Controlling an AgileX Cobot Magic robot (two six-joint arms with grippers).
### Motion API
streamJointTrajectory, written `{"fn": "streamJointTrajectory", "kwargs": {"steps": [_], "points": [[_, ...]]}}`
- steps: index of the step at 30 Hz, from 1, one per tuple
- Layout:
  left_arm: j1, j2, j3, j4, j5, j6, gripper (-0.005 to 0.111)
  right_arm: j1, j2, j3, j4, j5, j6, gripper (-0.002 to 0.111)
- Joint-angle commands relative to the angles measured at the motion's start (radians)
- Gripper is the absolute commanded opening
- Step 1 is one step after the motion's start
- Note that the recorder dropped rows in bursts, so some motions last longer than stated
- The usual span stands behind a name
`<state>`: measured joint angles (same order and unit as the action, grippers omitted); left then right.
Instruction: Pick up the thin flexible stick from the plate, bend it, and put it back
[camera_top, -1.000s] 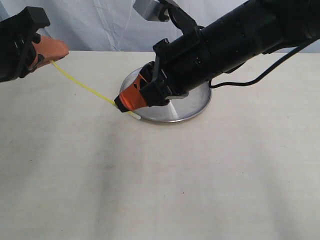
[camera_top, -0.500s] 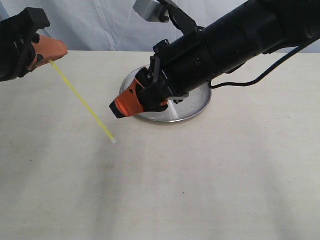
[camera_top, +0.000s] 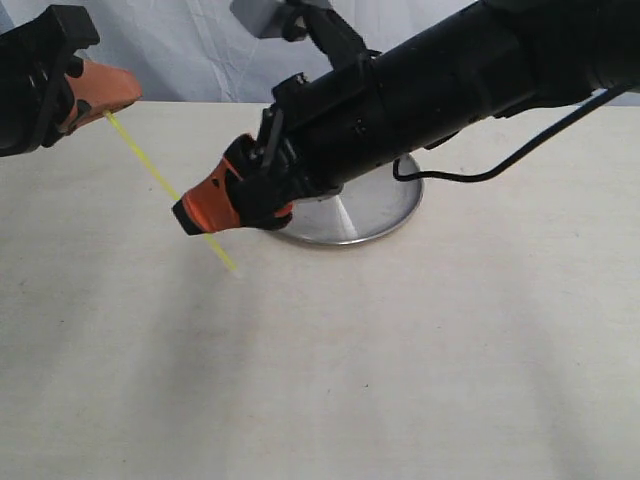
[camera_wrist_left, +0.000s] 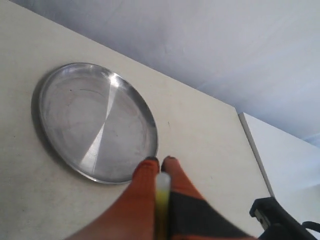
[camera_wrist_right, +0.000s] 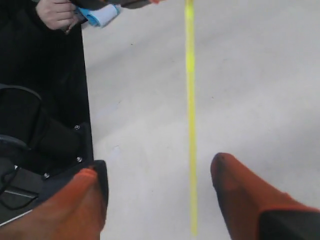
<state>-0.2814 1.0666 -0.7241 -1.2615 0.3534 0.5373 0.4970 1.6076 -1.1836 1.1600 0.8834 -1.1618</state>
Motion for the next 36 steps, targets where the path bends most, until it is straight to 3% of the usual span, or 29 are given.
{"fn": "streamJointTrajectory", "kwargs": {"steps": [1, 21, 24, 29, 36], "points": [[-0.008, 0.003, -0.003, -0.033, 0.013, 0.033, 0.000, 0.059, -0.007, 0.003, 0.011, -0.161, -0.017, 0.060], [-0.008, 0.003, -0.003, -0.095, 0.027, 0.098, 0.000, 0.073, 0.105, 0.003, -0.056, -0.244, 0.034, 0.060], [-0.008, 0.003, -0.003, -0.095, 0.027, 0.098, 0.000, 0.073, 0.113, 0.003, -0.056, -0.244, 0.046, 0.048], [-0.008, 0.003, -0.003, -0.090, 0.027, 0.102, 0.000, 0.073, 0.116, 0.003, -0.050, -0.285, 0.111, -0.001], [-0.008, 0.003, -0.003, -0.085, 0.038, 0.117, 0.000, 0.073, 0.114, 0.003, 0.111, -0.366, 0.130, 0.000]]}}
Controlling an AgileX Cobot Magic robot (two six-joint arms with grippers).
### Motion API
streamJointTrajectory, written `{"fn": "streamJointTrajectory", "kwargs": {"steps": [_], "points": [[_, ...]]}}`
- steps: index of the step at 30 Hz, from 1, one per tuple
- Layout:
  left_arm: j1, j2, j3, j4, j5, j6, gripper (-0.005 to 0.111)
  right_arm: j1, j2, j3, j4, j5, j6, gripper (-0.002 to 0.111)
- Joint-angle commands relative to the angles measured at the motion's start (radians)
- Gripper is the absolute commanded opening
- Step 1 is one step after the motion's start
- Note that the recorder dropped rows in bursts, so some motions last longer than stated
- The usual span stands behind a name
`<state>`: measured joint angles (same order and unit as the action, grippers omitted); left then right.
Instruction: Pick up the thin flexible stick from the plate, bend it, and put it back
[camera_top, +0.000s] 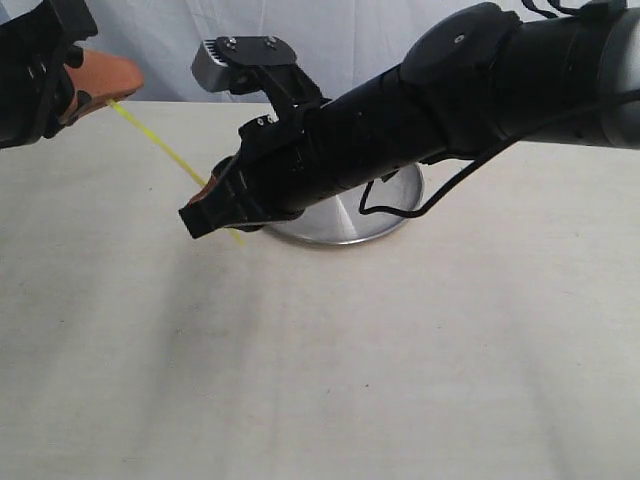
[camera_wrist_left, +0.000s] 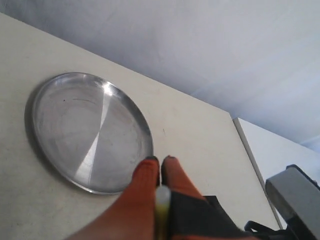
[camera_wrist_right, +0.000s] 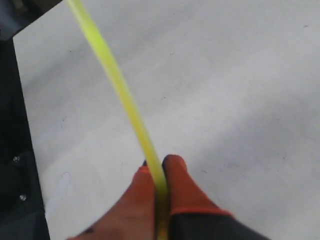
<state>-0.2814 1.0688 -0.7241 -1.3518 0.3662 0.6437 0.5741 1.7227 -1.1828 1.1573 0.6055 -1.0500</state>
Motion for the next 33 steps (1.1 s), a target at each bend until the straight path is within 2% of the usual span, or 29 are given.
{"fn": "streamJointTrajectory", "kwargs": {"steps": [1, 9, 19, 33], "points": [[-0.008, 0.001, -0.003, 0.007, 0.026, 0.011, 0.000, -0.004, -0.003, 0.002, 0.130, -0.104, 0.018, 0.000], [-0.008, 0.001, 0.002, 0.014, 0.019, 0.011, 0.000, -0.004, -0.005, 0.002, 0.275, -0.174, 0.018, 0.000], [-0.008, 0.001, 0.022, -0.008, -0.003, 0.011, 0.000, -0.004, -0.005, 0.002, 0.425, -0.175, 0.003, 0.000], [-0.090, 0.001, 0.022, -0.051, -0.083, 0.038, 0.000, -0.004, -0.003, 0.002, 0.572, -0.171, 0.003, 0.000]]}}
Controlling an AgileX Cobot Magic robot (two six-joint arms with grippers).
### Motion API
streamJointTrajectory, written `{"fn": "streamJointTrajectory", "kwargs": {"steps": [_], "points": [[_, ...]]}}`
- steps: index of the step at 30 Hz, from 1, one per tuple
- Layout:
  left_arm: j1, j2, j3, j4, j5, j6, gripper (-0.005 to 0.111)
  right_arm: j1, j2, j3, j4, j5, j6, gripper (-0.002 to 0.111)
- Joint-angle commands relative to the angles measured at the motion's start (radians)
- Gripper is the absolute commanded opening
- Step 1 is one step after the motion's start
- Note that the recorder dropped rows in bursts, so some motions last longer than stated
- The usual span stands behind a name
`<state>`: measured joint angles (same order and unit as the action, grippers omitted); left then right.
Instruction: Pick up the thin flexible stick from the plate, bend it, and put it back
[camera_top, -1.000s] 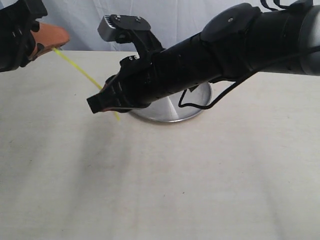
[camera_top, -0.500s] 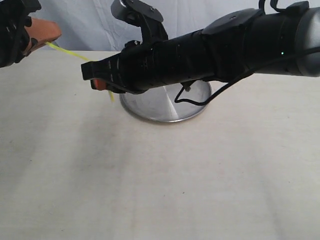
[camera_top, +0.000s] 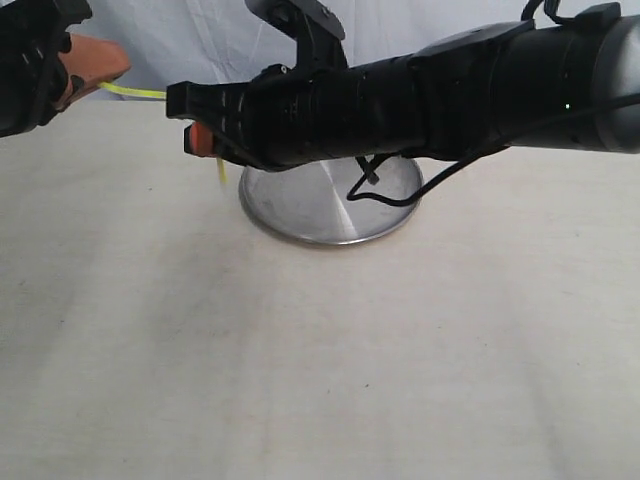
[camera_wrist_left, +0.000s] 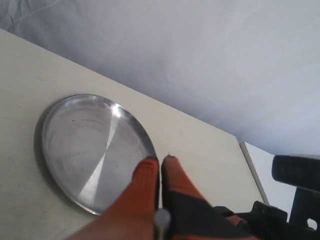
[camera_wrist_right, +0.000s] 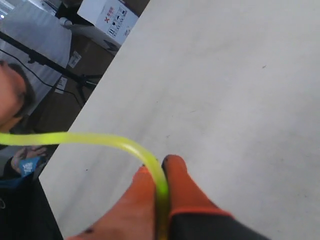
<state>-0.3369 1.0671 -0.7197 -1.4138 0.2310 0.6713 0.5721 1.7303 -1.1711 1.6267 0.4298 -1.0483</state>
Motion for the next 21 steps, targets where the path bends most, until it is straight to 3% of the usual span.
{"fn": "streamJointTrajectory", "kwargs": {"steps": [1, 21], "points": [[-0.036, 0.003, 0.017, 0.011, 0.049, 0.010, 0.000, -0.002, -0.011, -0.010, 0.112, 0.005, 0.002, 0.000], [-0.045, 0.005, 0.017, 0.011, 0.016, 0.024, 0.000, -0.002, -0.011, -0.010, 0.118, 0.005, 0.082, 0.000]]}}
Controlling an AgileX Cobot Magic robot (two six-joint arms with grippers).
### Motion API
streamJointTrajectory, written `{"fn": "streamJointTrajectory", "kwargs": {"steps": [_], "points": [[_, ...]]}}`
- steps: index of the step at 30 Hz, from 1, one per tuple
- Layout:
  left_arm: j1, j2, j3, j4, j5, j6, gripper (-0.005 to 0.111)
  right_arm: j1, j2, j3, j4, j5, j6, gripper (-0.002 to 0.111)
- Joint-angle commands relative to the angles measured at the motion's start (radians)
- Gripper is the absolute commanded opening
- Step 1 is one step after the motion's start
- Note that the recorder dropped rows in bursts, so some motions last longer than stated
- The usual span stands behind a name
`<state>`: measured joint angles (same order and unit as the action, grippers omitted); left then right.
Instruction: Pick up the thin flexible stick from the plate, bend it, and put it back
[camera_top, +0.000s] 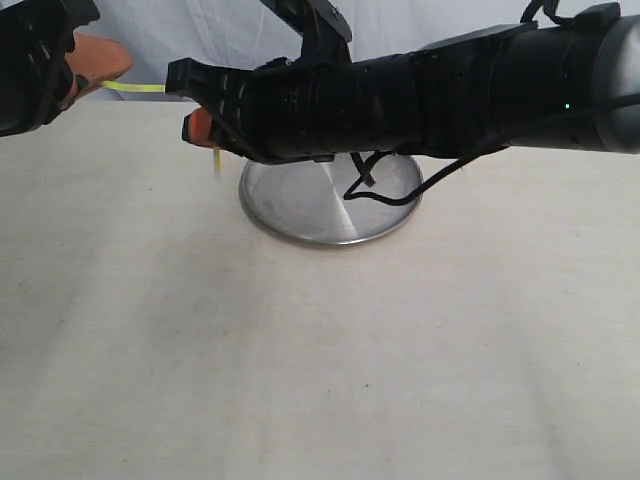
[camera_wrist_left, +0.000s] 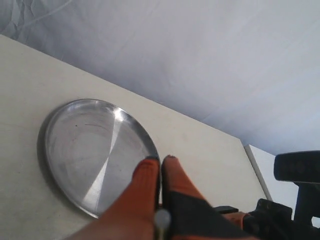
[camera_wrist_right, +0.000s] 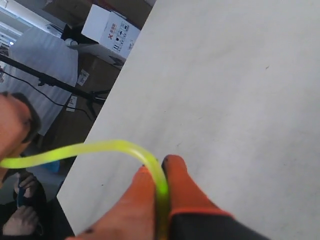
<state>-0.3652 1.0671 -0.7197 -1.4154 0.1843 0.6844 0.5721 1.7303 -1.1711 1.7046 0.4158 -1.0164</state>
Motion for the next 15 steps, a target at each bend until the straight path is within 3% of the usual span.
{"fn": "streamJointTrajectory", "kwargs": {"steps": [1, 15], "points": [[-0.016, 0.005, 0.017, 0.013, 0.062, 0.011, 0.000, -0.002, -0.011, -0.010, 0.040, 0.018, 0.064, 0.000], [-0.016, 0.004, 0.017, 0.017, 0.094, 0.088, 0.000, -0.002, -0.011, -0.010, 0.040, 0.012, 0.294, 0.000]]}}
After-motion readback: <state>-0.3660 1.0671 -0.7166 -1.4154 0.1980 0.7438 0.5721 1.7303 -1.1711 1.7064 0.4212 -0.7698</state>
